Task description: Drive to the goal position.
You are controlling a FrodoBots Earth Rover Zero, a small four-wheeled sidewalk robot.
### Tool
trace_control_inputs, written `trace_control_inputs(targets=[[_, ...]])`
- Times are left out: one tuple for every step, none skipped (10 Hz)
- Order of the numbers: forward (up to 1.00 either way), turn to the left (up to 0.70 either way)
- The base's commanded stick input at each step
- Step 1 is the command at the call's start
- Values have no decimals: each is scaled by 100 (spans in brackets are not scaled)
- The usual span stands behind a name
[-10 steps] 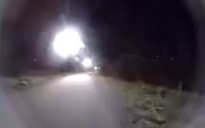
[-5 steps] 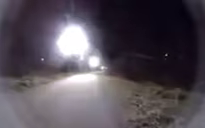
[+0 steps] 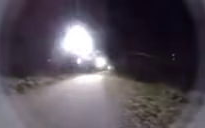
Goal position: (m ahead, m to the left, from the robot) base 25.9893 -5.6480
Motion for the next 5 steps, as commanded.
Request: trace_control_inputs(targets=[[100,11],[100,0],[100,0],[100,6],[100,9]])
